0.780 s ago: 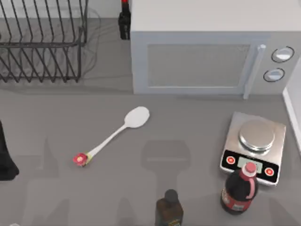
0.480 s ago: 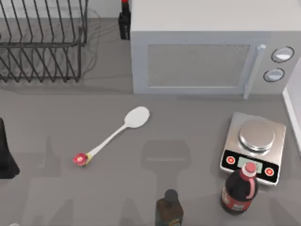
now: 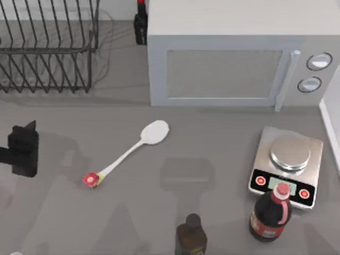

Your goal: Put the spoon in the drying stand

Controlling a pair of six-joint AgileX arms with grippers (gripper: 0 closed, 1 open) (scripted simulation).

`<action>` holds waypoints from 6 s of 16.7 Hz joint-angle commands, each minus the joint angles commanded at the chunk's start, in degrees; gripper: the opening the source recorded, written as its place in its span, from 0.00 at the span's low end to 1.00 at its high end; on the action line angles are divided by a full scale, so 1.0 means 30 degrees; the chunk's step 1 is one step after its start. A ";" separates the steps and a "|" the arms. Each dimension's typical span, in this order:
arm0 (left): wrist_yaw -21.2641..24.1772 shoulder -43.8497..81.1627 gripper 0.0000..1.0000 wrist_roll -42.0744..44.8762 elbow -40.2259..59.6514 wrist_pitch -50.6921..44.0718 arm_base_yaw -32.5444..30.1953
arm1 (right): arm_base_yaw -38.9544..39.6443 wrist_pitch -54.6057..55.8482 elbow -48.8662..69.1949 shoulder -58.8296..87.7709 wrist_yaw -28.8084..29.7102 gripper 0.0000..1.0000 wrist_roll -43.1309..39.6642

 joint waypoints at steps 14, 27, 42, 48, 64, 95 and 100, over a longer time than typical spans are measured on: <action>0.0035 2.4157 1.00 0.3846 1.8310 -1.3184 -0.5553 | 0.0000 0.0000 0.0000 0.0000 0.0000 1.00 0.0000; 0.0043 2.6593 1.00 0.4180 1.8146 -1.1918 -0.5923 | 0.0000 0.0000 0.0000 0.0000 0.0000 1.00 0.0000; 0.0057 2.8381 0.62 0.4196 1.5468 -0.7437 -0.5929 | 0.0000 0.0000 0.0000 0.0000 0.0000 1.00 0.0000; 0.0057 2.8381 0.17 0.4196 1.5468 -0.7437 -0.5929 | 0.0000 0.0000 0.0000 0.0000 0.0000 1.00 0.0000; 0.0249 2.7381 0.00 0.4107 1.7966 -1.0126 -0.5963 | 0.0000 0.0000 0.0000 0.0000 0.0000 1.00 0.0000; 0.2517 1.2636 0.00 0.0218 1.7508 -0.5796 0.2085 | 0.0000 0.0000 0.0000 0.0000 0.0000 1.00 0.0000; 0.3535 0.6583 0.00 -0.1348 1.2491 0.1199 0.5422 | 0.0000 0.0000 0.0000 0.0000 0.0000 1.00 0.0000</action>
